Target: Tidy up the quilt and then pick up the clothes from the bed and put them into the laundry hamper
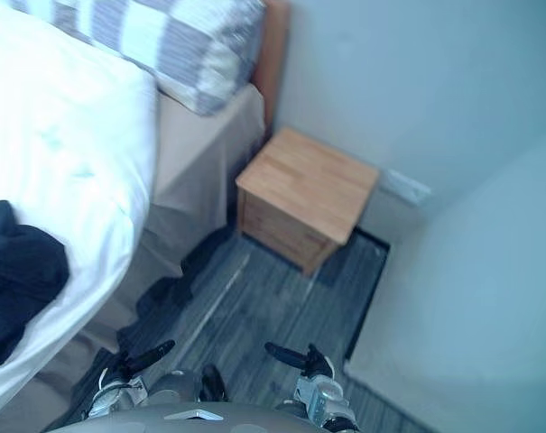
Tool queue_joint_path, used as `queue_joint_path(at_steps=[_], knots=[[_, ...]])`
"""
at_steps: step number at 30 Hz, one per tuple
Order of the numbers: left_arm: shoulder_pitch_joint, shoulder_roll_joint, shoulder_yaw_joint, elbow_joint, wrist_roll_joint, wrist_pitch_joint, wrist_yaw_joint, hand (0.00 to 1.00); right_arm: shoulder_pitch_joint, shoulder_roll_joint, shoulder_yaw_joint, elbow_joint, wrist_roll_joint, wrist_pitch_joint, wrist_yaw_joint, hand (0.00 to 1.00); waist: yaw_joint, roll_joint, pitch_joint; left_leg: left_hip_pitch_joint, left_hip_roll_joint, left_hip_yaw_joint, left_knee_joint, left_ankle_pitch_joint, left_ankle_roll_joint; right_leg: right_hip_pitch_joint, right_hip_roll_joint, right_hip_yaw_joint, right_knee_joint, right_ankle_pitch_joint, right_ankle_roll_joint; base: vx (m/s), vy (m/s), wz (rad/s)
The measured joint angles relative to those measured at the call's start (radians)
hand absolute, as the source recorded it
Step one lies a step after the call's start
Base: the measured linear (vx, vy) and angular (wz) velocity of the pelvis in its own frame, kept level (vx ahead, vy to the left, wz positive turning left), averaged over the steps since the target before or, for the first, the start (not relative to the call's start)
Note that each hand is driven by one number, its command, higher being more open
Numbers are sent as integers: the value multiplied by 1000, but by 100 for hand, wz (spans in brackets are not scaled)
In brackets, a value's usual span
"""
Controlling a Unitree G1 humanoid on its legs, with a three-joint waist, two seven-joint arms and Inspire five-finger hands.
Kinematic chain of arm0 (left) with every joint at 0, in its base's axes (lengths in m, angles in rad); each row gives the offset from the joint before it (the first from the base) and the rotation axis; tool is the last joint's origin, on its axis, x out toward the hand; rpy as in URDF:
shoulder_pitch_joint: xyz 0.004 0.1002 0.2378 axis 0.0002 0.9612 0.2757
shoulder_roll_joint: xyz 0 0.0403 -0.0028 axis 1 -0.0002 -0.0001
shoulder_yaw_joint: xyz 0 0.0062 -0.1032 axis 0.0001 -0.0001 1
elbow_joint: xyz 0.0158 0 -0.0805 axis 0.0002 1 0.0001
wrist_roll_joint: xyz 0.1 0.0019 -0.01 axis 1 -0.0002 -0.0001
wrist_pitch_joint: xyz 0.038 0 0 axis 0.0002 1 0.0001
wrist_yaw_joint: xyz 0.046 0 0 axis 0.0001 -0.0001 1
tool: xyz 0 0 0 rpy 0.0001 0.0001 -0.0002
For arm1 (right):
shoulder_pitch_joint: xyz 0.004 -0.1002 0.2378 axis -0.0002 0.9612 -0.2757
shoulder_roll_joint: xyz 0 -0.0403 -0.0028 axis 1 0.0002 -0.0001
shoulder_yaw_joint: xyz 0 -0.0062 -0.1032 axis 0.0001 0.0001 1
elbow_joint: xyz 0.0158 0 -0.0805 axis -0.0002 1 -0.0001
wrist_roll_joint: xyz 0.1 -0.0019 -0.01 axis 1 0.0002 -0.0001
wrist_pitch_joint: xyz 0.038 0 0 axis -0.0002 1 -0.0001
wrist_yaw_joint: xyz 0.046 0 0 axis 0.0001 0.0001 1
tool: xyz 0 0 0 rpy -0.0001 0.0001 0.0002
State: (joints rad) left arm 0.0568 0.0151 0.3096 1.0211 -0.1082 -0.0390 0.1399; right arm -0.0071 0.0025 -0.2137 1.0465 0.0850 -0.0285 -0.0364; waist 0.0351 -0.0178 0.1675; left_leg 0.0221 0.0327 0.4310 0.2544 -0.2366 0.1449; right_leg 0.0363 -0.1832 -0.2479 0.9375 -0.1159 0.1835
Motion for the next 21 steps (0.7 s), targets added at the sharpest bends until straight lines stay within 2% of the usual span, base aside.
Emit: queue_joint_path(at_steps=[2, 3, 5, 6, 7, 8, 9, 10, 11, 12, 13, 14, 15, 17, 18, 19, 20, 21], knots=[[-3, 6, -32, 18, 2, 3, -2, 100, 5, -5, 27, -29, 0, -2, -1, 100, -19, 2, -3, 58, -7, -89, -49, 6, -10, -92, -30, -24, 49, -31, -51, 367, -182, 163], [-9, 8, -45, 22, 2, 4, -9, 100, 6, -6, 30, -45, 0, -11, -2, 100, -21, 6, -2, 90, -5, -150, -76, 15, -26, -152, -35, -28, -3, -61, -88, 416, -277, 155], [-23, 9, -69, 21, 1, 3, -10, 100, 5, -8, 32, -60, 1, -28, -3, 100, -41, 12, -1, 105, 7, -267, -92, 23, -38, -201, -10, 13, -192, -80, -116, 335, -305, 182], [-30, 4, -76, 21, 0, 1, -11, 100, 4, -11, 36, -61, 1, -29, -3, 100, -42, 18, 0, 106, 22, -342, -99, 26, -48, -219, 36, 127, -353, -79, -116, 287, -398, 216], [-38, -1, -79, 19, -1, -4, -12, 100, 5, -11, 38, -61, 2, -28, -3, 100, -44, 19, -2, 95, 31, -409, -101, 25, -80, -223, 83, 279, -512, -68, -99, 303, -512, 200], [-44, -2, -77, 19, -1, -3, -13, 100, 8, -10, 38, -61, 2, -30, -3, 100, -45, 16, -5, 88, 31, -442, -101, 22, -95, -220, 91, 355, -592, -55, -84, 284, -552, 195], [-52, 1, -71, 17, -2, -3, -15, 100, 11, -4, 37, -57, 2, -26, -4, 100, -37, -11, -10, 91, 27, -475, -103, 4, -146, -212, 92, 457, -708, 18, -41, 218, -494, 160], [-50, 11, -52, 10, -3, -2, -18, 100, 14, 13, 43, -49, 2, -25, -5, 100, -31, -41, -9, 100, 11, -499, -101, -12, -175, -209, 68, 457, -732, 77, -33, 213, -520, 140], [-50, -6, -33, 19, -4, 0, -17, 100, -6, -11, 52, -33, 2, -20, -4, 100, -27, 11, -10, 106, 56, -512, -102, -11, -209, -195, 97, 411, -707, 73, -45, 192, -456, 95], [-32, -37, -12, 17, -4, -2, -16, 100, -2, -14, 52, -31, 2, -22, -12, 100, -26, 29, -23, 102, 85, -478, -109, 9, -236, -166, 112, 379, -740, 65, -59, 189, -403, 63], [-19, -47, 3, 15, -4, -3, -17, 100, -3, -15, 52, -35, 2, -21, -18, 100, -25, 50, -30, 107, 104, -460, -118, 14, -242, -150, 124, 360, -758, 65, -61, 165, -301, 71], [-12, -65, 22, 16, -4, -2, -19, 100, -3, -21, 53, -35, 1, -19, -18, 100, -30, 74, -43, 111, 137, -444, -142, 30, -262, -125, 145, 320, -775, 65, -68, 125, -266, 72], [-11, -72, 33, 11, -3, -3, -22, 100, -2, -20, 59, -33, 2, -19, -18, 100, -28, 74, -43, 127, 154, -429, -170, 57, -276, -105, 153, 289, -776, 56, -86, 95, -239, 75], [-13, -77, 55, 4, -3, -6, -34, 100, 0, -18, 66, -37, 6, -18, -18, 100, -37, 65, -40, 124, 160, -380, -176, 86, -285, -83, 143, 241, -776, 47, -100, 29, -163, 82], [-13, -76, 76, -11, -3, -6, -37, 100, 20, -13, 63, -63, 28, -18, -19, 100, -46, 38, -36, 112, 165, -239, -161, 99, -270, -62, 118, 189, -784, 40, -111, 1, -100, 97], [-16, -80, 97, -14, -3, -8, -39, 100, 34, -12, 63, -84, 49, -18, -20, 100, -47, 35, -36, 104, 173, -146, -139, 88, -250, -56, 112, 175, -787, 37, -114, -3, -45, 93], [-18, -83, 143, -19, -1, -5, -37, 100, 54, -5, 52, -130, 79, -15, -22, 100, -53, 34, -39, 107, 195, 56, -111, 65, -233, -45, 108, 153, -790, 31, -119, 0, -1, 48], [-14, -77, 174, -19, 1, -1, -35, 100, 81, 9, 46, -184, 102, -9, -26, 100, -54, 22, -42, 110, 196, 114, -106, 73, -248, -41, 99, 147, -794, 28, -117, -1, 18, 31]])
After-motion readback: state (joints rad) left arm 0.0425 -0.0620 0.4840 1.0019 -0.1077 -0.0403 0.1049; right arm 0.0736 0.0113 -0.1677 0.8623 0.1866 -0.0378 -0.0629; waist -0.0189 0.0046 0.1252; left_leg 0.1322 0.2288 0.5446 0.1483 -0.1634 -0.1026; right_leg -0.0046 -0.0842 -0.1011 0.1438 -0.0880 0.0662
